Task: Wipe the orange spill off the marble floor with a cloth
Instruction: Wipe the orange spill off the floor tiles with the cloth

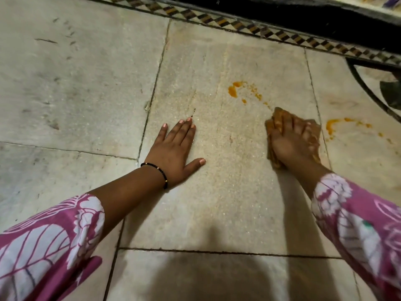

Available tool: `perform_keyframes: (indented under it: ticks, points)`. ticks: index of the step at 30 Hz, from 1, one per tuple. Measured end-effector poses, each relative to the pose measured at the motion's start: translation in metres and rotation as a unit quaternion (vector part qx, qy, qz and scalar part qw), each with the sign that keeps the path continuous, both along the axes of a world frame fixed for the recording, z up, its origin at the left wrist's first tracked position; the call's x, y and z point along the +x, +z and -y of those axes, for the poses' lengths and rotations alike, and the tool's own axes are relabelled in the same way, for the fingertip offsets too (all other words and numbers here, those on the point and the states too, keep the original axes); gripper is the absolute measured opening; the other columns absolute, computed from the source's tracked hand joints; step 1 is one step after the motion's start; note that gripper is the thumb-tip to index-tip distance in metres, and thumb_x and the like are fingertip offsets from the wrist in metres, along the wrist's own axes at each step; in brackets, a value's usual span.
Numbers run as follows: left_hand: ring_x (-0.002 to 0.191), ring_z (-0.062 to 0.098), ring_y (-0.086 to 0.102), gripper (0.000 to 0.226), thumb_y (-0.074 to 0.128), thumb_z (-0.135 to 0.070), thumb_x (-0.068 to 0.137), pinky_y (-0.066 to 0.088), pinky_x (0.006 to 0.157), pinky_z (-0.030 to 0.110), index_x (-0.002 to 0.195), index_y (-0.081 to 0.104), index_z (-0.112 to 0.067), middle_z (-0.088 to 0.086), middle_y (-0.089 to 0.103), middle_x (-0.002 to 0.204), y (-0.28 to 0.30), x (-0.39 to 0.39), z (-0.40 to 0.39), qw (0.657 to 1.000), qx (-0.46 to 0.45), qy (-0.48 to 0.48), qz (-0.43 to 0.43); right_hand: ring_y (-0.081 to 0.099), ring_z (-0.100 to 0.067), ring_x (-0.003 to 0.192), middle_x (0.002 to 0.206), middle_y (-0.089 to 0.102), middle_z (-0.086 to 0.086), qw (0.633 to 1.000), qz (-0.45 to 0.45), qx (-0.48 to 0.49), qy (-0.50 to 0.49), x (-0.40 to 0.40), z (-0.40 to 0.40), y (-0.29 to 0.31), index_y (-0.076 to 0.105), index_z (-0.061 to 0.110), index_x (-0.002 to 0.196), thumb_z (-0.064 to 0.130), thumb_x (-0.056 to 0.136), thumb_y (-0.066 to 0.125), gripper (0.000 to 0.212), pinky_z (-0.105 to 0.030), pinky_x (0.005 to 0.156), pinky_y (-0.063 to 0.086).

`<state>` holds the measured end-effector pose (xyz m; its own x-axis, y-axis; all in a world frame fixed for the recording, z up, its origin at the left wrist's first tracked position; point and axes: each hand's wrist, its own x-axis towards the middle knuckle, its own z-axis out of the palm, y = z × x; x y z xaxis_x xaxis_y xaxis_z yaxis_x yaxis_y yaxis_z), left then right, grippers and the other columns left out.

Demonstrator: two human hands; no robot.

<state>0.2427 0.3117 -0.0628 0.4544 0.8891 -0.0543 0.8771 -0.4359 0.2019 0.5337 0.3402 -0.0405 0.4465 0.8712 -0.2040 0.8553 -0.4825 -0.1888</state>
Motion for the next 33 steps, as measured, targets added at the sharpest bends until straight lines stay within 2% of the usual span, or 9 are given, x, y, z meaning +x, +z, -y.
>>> perform_keyframes:
  ticks: [3,8,12,17,20,23,25,28,33]
  points:
    - [0.144,0.017,-0.007,0.085,0.011,-0.069,0.085,-0.011,0.115,0.040,0.149,-0.002,-0.014,0.004,-0.006,0.158,0.000,0.001,0.000,1.000,0.002,0.001,0.005,-0.005,-0.026,0.145,0.159,0.005,0.003,0.992,0.027,-0.004,0.123,-0.012,-0.001,-0.003,0.013,0.033,0.149,0.059,0.091,0.023,0.064,-0.059,0.111,-0.003]
    - [0.145,0.017,-0.004,0.086,0.013,-0.069,0.084,-0.007,0.116,0.041,0.149,0.002,-0.013,0.005,-0.002,0.158,-0.001,0.000,0.000,1.000,0.006,0.007,0.016,0.006,-0.020,0.145,0.157,0.021,0.003,0.947,0.045,0.016,0.317,0.007,0.062,0.006,0.023,0.036,0.146,0.058,0.080,0.024,0.070,-0.051,0.114,0.001]
    - [0.145,0.017,-0.002,0.085,0.014,-0.069,0.085,-0.007,0.116,0.041,0.149,0.004,-0.013,0.005,0.001,0.158,-0.002,0.000,0.000,1.000,0.005,0.008,0.022,0.015,-0.025,0.143,0.154,0.029,-0.001,0.972,0.055,0.054,0.222,0.040,0.051,0.005,0.035,0.032,0.142,0.051,0.079,0.027,0.066,-0.054,0.113,0.010]
    - [0.145,0.018,-0.001,0.084,0.017,-0.068,0.086,-0.007,0.116,0.042,0.149,0.004,-0.012,0.006,0.002,0.158,0.001,0.001,-0.001,1.000,0.007,0.009,0.019,-0.002,-0.029,0.145,0.159,0.008,-0.001,0.998,0.012,0.021,0.066,0.014,-0.062,0.004,0.018,0.031,0.148,0.052,0.094,0.022,0.059,-0.058,0.113,0.000]
    - [0.144,0.018,-0.005,0.086,0.018,-0.068,0.085,-0.008,0.115,0.042,0.149,0.001,-0.013,0.005,-0.002,0.158,0.001,0.002,-0.002,1.000,-0.007,0.009,0.020,-0.001,-0.028,0.145,0.159,0.009,0.000,0.986,0.009,0.020,0.168,-0.024,-0.080,0.000,0.019,0.031,0.148,0.052,0.092,0.022,0.060,-0.056,0.112,-0.003]
    - [0.144,0.019,-0.005,0.087,0.023,-0.068,0.084,-0.008,0.114,0.047,0.149,0.004,-0.013,0.005,0.001,0.158,0.003,0.005,-0.006,0.999,-0.009,-0.013,0.034,0.003,-0.023,0.145,0.158,0.015,0.003,0.948,0.027,0.038,0.315,-0.035,-0.039,-0.004,0.022,0.035,0.147,0.052,0.088,0.021,0.062,-0.053,0.113,-0.002]
    - [0.144,0.020,0.002,0.087,0.023,-0.069,0.084,-0.005,0.115,0.049,0.148,0.010,-0.012,0.006,0.008,0.158,0.003,0.008,-0.011,0.998,0.006,-0.064,0.029,0.006,-0.019,0.145,0.157,0.019,0.007,0.931,0.044,0.040,0.360,-0.017,-0.007,0.000,0.025,0.038,0.145,0.051,0.084,0.021,0.063,-0.050,0.115,0.001]
    - [0.144,0.021,0.007,0.087,0.022,-0.069,0.085,-0.001,0.114,0.050,0.148,0.012,-0.010,0.008,0.011,0.157,-0.001,0.010,-0.012,0.996,0.012,-0.086,0.018,0.008,-0.021,0.145,0.157,0.020,0.005,0.951,0.063,0.026,0.302,0.023,0.001,0.003,0.027,0.038,0.145,0.051,0.085,0.022,0.062,-0.051,0.114,0.003]
    - [0.145,0.020,0.003,0.086,0.021,-0.068,0.086,0.001,0.115,0.049,0.149,0.010,-0.010,0.007,0.008,0.157,-0.003,0.011,-0.010,0.997,0.015,-0.079,0.016,-0.004,-0.025,0.145,0.159,0.008,0.004,0.990,0.024,0.037,0.134,0.011,-0.105,0.001,0.017,0.040,0.146,0.054,0.095,0.017,0.054,-0.057,0.113,-0.003]
